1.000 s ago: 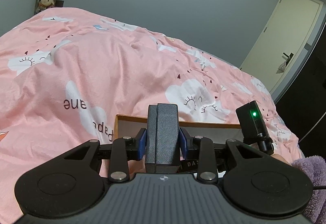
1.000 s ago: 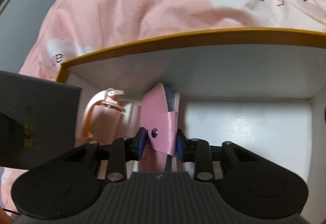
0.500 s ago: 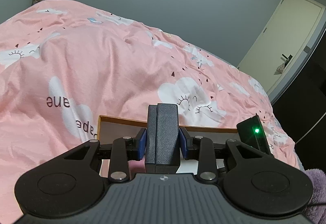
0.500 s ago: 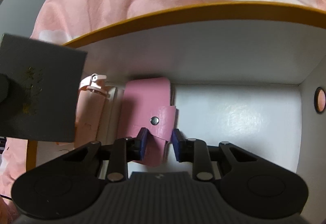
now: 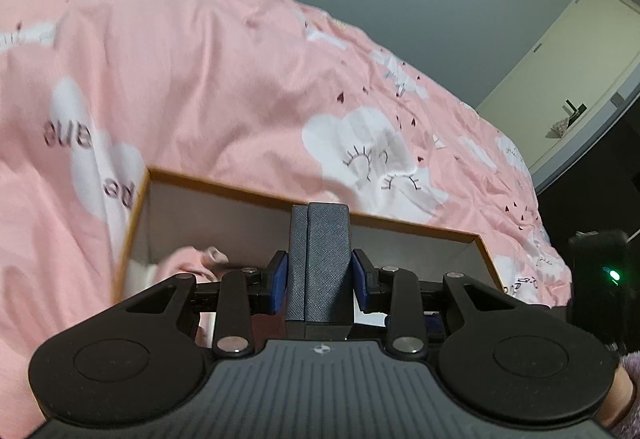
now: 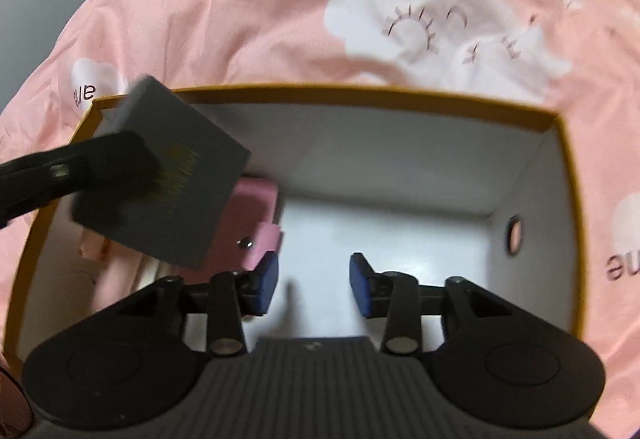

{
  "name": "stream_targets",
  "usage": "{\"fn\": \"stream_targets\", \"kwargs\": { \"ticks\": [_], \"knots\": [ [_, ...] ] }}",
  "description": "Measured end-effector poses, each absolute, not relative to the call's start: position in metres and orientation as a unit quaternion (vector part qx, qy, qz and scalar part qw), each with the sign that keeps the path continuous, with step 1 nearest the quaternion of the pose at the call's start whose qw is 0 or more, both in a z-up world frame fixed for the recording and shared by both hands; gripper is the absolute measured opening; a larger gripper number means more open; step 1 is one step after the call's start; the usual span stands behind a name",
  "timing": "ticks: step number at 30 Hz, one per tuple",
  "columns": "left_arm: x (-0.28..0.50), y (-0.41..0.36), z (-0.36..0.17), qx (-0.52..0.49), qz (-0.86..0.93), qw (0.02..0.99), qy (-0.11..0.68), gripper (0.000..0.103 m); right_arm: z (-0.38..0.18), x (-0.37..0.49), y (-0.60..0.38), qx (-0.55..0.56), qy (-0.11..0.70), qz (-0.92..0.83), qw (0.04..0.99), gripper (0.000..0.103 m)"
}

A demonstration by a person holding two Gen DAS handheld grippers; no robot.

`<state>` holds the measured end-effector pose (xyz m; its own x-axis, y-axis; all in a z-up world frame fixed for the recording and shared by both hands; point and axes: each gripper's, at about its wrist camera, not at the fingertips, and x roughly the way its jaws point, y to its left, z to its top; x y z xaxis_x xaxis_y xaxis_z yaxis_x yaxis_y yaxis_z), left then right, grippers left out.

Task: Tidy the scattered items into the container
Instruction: 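Lower the card case into the box and open the right gripper, then lower the dark grey box onto the card case and open the left gripper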

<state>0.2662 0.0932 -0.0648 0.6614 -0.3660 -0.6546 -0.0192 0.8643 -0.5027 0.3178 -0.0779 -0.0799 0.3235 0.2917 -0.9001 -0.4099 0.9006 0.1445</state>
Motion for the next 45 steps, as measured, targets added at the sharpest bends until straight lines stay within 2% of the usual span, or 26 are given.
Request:
{"fn": "stream_targets", "kwargs": {
  "ticks": [6,10,15,16,22,28,31,34,39,45],
  "knots": [
    [0.279,0.092,-0.081,-0.287,-0.094,0.855,0.422,0.038,-0.082,0.309,-0.079,-0.100,0.507,0.219,0.828,0.053],
    [0.285,0.093,-0.090,-0.290,-0.082,0.848,0.435,0.038,-0.086,0.310,-0.071,-0.120,0.522,0.216,0.816,0.057],
    [0.285,0.092,-0.091,-0.282,-0.086,0.849,0.438,0.039,-0.095,0.316,-0.066,-0.136,0.544,0.212,0.800,0.054],
    [0.284,0.092,-0.091,-0.279,-0.088,0.850,0.438,0.039,-0.096,0.318,-0.066,-0.134,0.546,0.210,0.800,0.051],
    [0.284,0.084,-0.088,-0.232,-0.072,0.861,0.448,0.042,-0.099,0.319,-0.058,-0.172,0.533,0.196,0.805,0.045],
    [0.281,0.089,-0.091,-0.214,-0.055,0.861,0.458,0.046,-0.101,0.320,-0.055,-0.173,0.535,0.209,0.800,0.045],
    [0.277,0.088,-0.085,-0.195,-0.041,0.869,0.454,0.053,-0.102,0.320,-0.054,-0.172,0.539,0.211,0.797,0.045],
    [0.272,0.089,-0.080,-0.184,-0.040,0.875,0.445,0.054,-0.104,0.321,-0.054,-0.169,0.541,0.208,0.797,0.044],
    [0.270,0.094,-0.078,-0.189,-0.046,0.873,0.448,0.049,-0.103,0.320,-0.054,-0.166,0.540,0.210,0.798,0.044],
    [0.274,0.093,-0.085,-0.194,-0.057,0.863,0.463,0.040,-0.103,0.319,-0.051,-0.154,0.537,0.222,0.799,0.033]
  ]
}}
